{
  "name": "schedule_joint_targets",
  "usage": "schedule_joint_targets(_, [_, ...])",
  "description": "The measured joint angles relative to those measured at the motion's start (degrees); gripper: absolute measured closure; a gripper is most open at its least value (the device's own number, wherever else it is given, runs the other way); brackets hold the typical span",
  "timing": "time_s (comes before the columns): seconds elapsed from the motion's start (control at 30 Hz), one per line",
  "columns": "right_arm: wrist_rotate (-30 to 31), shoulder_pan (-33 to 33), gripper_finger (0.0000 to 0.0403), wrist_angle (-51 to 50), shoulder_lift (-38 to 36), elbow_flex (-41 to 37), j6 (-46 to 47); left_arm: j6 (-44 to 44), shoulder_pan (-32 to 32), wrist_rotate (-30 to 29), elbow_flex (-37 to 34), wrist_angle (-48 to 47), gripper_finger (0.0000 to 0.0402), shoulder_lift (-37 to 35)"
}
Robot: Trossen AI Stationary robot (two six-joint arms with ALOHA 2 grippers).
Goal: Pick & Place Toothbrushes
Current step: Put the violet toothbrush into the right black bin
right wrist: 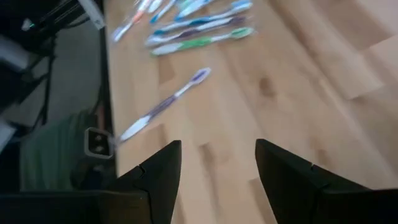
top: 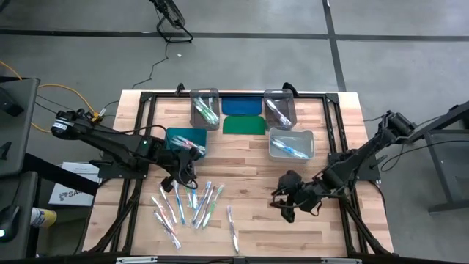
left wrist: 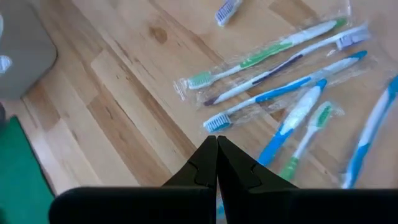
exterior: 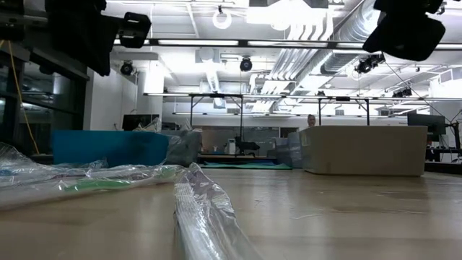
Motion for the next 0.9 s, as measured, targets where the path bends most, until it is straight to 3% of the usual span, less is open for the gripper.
schedule_joint_targets(0.33, [0.26, 3.53, 0.0204, 2.06, 2.58, -0.07, 3.11, 8.47, -0.01, 1.79, 0.02, 12.96, 0.0389, 8.16])
schedule_joint_targets(0.5, [0.71, 5.78, 0.0204, 1.72, 2.58, -0.07, 3.14, 11.97, -0.05, 3.44, -0.02, 16.59, 0.0329, 14.26])
schedule_joint_targets(0.67, [2.48, 7.51, 0.0204, 1.22, 2.56, -0.04, 3.29, 15.07, -0.82, 9.6, -0.01, 24.24, 0.0278, 20.23])
schedule_joint_targets(0.9, [5.17, 9.39, 0.0204, 0.9, 2.53, 0.0, 3.97, 11.38, -5.69, 9.77, 0.24, 32.21, 0.0297, 27.32])
